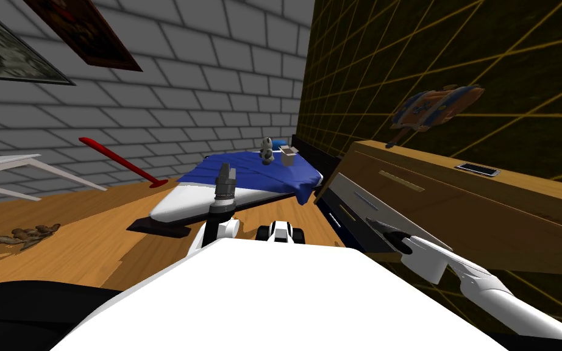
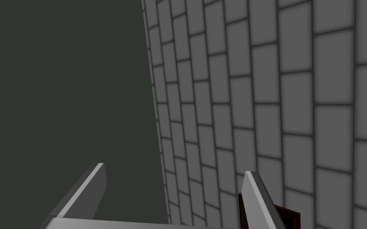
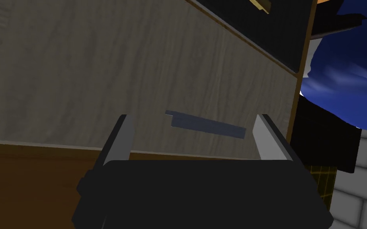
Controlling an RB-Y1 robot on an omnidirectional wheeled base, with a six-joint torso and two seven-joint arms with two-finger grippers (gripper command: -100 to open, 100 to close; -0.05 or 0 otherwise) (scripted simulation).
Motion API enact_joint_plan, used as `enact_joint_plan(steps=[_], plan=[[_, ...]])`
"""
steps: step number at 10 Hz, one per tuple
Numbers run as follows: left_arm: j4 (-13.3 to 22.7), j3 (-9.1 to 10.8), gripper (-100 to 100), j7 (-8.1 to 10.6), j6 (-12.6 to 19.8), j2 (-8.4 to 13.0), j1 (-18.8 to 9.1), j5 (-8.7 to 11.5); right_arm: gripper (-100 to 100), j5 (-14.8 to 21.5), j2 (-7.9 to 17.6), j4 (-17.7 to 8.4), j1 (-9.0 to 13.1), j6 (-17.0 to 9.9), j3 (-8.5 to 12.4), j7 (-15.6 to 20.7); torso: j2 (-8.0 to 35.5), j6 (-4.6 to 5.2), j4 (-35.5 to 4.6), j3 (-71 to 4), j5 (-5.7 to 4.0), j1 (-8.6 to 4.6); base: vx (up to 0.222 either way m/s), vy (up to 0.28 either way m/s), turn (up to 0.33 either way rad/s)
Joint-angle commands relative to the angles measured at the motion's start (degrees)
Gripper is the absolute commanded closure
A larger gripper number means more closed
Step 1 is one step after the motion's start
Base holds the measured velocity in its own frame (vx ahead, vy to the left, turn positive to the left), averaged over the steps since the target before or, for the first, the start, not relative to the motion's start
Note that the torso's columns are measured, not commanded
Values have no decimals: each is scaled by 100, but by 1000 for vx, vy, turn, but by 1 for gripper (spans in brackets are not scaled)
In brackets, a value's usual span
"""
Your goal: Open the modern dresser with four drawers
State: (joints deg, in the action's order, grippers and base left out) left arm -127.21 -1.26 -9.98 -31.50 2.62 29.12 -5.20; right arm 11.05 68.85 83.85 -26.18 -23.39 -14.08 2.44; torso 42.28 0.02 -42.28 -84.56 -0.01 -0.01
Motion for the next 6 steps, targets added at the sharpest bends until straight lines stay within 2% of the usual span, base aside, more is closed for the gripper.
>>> enact_joint_plan(steps=[1,2,3,5,6], plan=[[0,0,0,0,0,0,0,0,-100,65,261,-247,64,-308,-84,60,4,-3,-2,2,2,2,24,69,57],[0,0,0,0,0,0,0,0,-100,106,474,-449,95,-514,-138,95,6,1,-2,3,1,-3,22,84,85],[0,0,0,0,0,0,-1,0,-100,106,502,-449,95,-514,-138,95,2,-4,-1,0,2,2,30,68,57],[0,0,0,0,0,0,0,0,-100,182,939,-787,152,-896,-237,161,-2,-3,0,-2,1,0,41,86,119],[0,0,0,0,0,0,0,0,-100,182,954,-818,152,-896,-237,161,-6,-3,1,-4,5,11,51,87,39]])
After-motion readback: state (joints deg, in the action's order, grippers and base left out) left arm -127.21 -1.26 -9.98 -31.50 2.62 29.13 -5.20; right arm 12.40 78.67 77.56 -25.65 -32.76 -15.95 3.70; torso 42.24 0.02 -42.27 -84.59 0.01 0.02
